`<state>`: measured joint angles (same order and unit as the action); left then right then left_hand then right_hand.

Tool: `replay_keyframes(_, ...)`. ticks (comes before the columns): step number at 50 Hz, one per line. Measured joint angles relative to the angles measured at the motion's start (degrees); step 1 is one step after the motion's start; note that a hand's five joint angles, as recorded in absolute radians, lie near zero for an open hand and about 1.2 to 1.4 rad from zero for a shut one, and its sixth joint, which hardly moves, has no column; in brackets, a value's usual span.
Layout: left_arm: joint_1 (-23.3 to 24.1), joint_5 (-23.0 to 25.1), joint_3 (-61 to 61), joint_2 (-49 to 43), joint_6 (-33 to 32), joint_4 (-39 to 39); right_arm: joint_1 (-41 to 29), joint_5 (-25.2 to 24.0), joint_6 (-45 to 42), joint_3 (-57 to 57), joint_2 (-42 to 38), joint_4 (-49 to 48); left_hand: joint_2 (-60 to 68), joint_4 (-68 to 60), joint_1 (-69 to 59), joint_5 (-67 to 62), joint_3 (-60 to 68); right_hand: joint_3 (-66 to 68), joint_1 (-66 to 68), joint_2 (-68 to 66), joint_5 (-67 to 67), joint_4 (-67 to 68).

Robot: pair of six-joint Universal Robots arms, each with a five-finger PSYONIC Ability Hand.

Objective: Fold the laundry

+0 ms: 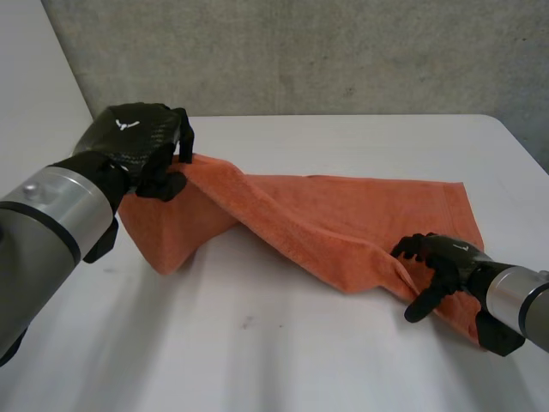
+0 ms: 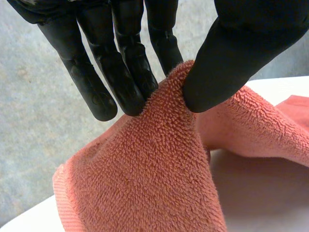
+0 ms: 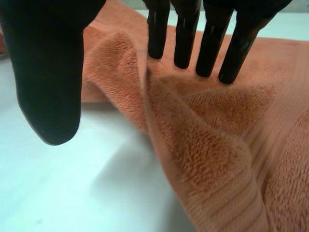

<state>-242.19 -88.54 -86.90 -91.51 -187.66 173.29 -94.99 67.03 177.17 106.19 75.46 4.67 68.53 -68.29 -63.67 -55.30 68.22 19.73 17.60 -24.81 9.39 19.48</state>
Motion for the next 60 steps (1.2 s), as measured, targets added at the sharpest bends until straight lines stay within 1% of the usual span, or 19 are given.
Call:
replay_keyframes(3, 0.0, 0.1, -0.3, 1.3, 0.0, 0.0, -0.3, 1.4, -0.1, 0.8, -1.4, -4.2, 0.0, -0.1, 0.0, 0.0, 0.0, 28.0, 26.4, -26.7, 27.1, 28.2)
replay_keyframes(4, 0.0, 0.1, -0.3, 1.3, 0.0, 0.0, -0.3, 1.4, -0.1, 0.8, -1.4, -4.2, 0.0, -0.1, 0.0, 0.0, 0.0, 28.0, 26.4, -26.7, 27.1, 28.2)
replay_keyframes(5, 0.0, 0.1, -0.3, 1.5, 0.0, 0.0, -0.3, 1.9, -0.2, 0.9, -1.7, -5.3, 0.0, -0.1, 0.0, 0.0, 0.0, 38.6, 34.5, -35.6, 37.5, 38.9)
replay_keyframes(7, -0.2, 0.1, -0.5, 2.0, 0.0, 0.0, -0.3, 3.9, -0.6, 0.9, -2.8, -8.4, 0.0, -0.1, 0.0, 0.0, 0.0, 47.0, 38.6, -42.4, 46.0, 47.6)
replay_keyframes(12, -0.7, 0.1, -1.0, 2.3, 0.0, 0.1, 0.0, 6.9, -3.9, 0.1, -1.5, -11.4, 0.0, -0.1, 0.0, 0.0, 0.0, 47.7, 38.6, -42.5, 46.5, 48.5)
replay_keyframes(19, -2.5, 0.2, -2.3, 2.3, -0.1, 0.4, 0.6, 7.6, -11.4, -0.9, 7.0, -9.2, 0.1, -0.1, 0.0, 0.0, 0.0, 47.7, 38.6, -42.5, 46.5, 48.5)
replay_keyframes(21, -4.1, 0.4, -3.5, 2.2, -0.5, 0.4, 1.0, 7.3, -17.5, -2.7, 14.0, -3.9, 0.1, -0.1, 0.0, 0.0, 0.0, 47.8, 38.6, -42.5, 46.5, 48.5)
replay_keyframes(25, -5.5, 0.7, -5.9, 2.2, -3.3, 0.2, 1.3, 6.9, -24.7, -5.6, 20.5, 4.6, 0.1, -0.2, 0.0, 0.0, 0.0, 47.8, 38.6, -42.5, 46.5, 48.5)
replay_keyframes(29, -6.5, 0.8, -9.5, 1.8, -8.9, 0.1, 1.3, 6.6, -31.6, -8.0, 23.7, 13.5, 0.1, -0.2, 0.0, 0.0, 0.0, 47.8, 38.6, -42.6, 46.5, 48.5)
replay_keyframes(31, -6.7, 0.8, -10.3, 1.6, -10.5, 0.1, 1.3, 6.6, -33.0, -8.3, 24.0, 15.2, 0.1, -0.2, 0.0, 0.0, 0.0, 47.8, 38.6, -42.6, 46.5, 48.5)
replay_keyframes(33, -7.2, 0.8, -12.4, 0.8, -13.9, 0.2, 1.3, 6.7, -37.2, -8.5, 23.3, 19.0, 0.1, -0.2, 0.0, 0.0, 0.0, 47.8, 38.6, -42.6, 46.5, 48.5)
replay_keyframes(37, -7.5, 0.7, -13.7, -1.7, -16.7, 0.4, 1.1, 7.0, -41.7, -8.4, 19.9, 21.2, 0.1, -0.2, 0.0, 0.0, 0.0, 47.8, 38.6, -42.5, 46.5, 48.5)
replay_keyframes(44, -7.7, 0.6, -10.6, -10.4, -18.5, 1.3, 0.7, 7.9, -46.2, -10.7, 7.7, 21.0, 0.1, -0.2, 0.0, 0.0, 0.0, 47.8, 38.6, -42.5, 46.5, 48.5)
replay_keyframes(46, -7.6, 0.6, -6.7, -14.7, -18.8, 2.0, 0.5, 8.3, -45.1, -13.9, 2.5, 18.8, 0.1, -0.2, 0.0, 0.0, 0.1, 47.8, 38.6, -42.5, 46.5, 48.5)
replay_keyframes(50, -7.6, 0.5, -0.9, -18.6, -19.4, 2.9, 0.0, 9.2, -42.7, -18.4, -1.3, 16.1, 0.1, -0.2, 0.0, 0.0, 0.0, 47.9, 38.6, -42.5, 46.5, 48.5)
replay_keyframes(52, -7.5, 0.3, 5.6, -21.0, -19.9, 3.9, -1.1, 11.0, -39.0, -25.0, -3.9, 12.8, 0.1, -0.2, 0.0, 0.0, 0.1, 47.9, 38.6, -42.6, 46.5, 48.5)
replay_keyframes(56, -7.4, 0.0, 14.6, -22.2, -20.3, 7.5, -2.7, 13.8, -33.6, -34.9, -4.9, 6.6, 0.1, -0.2, 0.0, 0.0, 0.1, 48.0, 38.6, -42.7, 46.5, 48.6)
replay_keyframes(57, -7.4, -0.4, 18.1, -21.8, -20.3, 10.7, -3.3, 15.0, -31.1, -39.0, -4.5, 2.8, 0.1, -0.2, 0.0, 0.0, 0.1, 48.0, 38.6, -42.8, 46.5, 48.7)
replay_keyframes(60, -7.4, -0.6, 19.0, -21.5, -20.3, 12.1, -3.5, 15.5, -30.0, -40.6, -4.0, 0.9, 0.1, -0.2, 0.0, 0.0, 0.1, 48.0, 38.6, -42.7, 46.5, 48.7)
